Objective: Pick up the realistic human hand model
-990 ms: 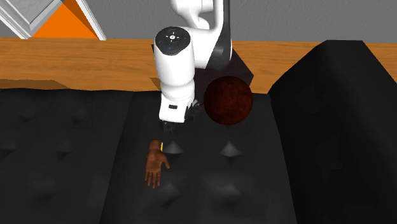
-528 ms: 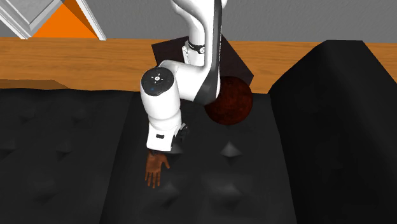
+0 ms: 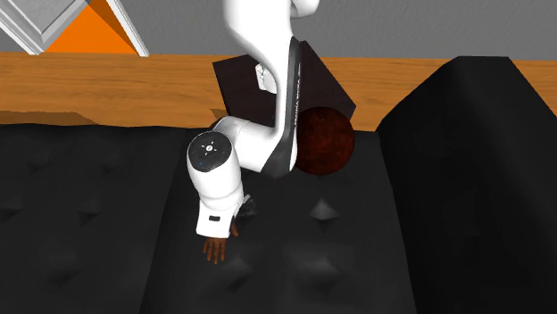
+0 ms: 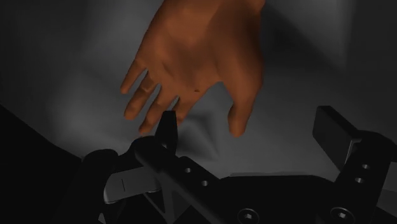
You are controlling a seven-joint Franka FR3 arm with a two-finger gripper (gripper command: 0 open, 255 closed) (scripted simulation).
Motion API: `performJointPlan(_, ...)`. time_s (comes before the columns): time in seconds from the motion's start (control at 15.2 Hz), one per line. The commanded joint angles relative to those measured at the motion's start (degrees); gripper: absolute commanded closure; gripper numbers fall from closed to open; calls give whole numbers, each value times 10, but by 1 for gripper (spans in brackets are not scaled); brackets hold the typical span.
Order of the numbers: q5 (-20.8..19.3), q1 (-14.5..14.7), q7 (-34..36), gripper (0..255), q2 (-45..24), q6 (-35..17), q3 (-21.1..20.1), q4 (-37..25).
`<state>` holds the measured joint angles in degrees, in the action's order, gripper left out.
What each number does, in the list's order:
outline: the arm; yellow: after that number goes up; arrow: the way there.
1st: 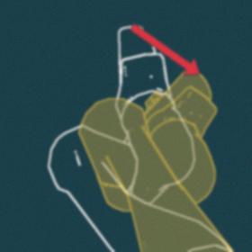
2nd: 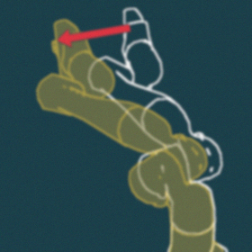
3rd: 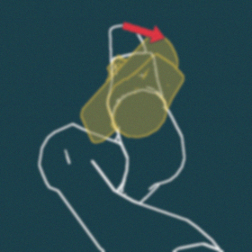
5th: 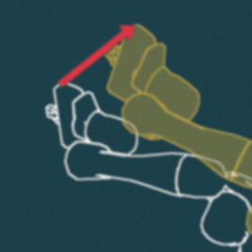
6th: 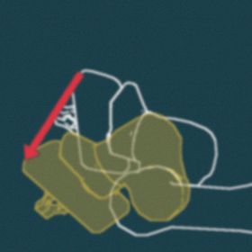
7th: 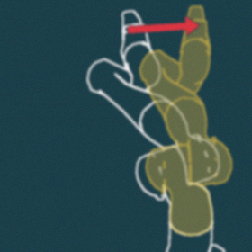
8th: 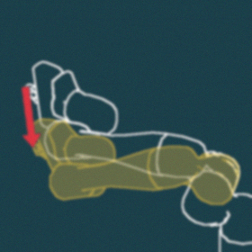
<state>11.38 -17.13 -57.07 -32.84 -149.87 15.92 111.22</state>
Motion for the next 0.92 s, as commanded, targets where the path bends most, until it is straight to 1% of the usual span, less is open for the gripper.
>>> performJointPlan(0.0, 4, -3, -2, 0, -12, -9, -4, -3)
performJointPlan(0.26, 9, -7, -6, 0, -28, -22, -10, -6)
performJointPlan(0.33, 9, -7, -5, 255, -29, -22, -10, -7)
performJointPlan(0.86, 9, -7, -5, 255, -30, -22, -10, -8)
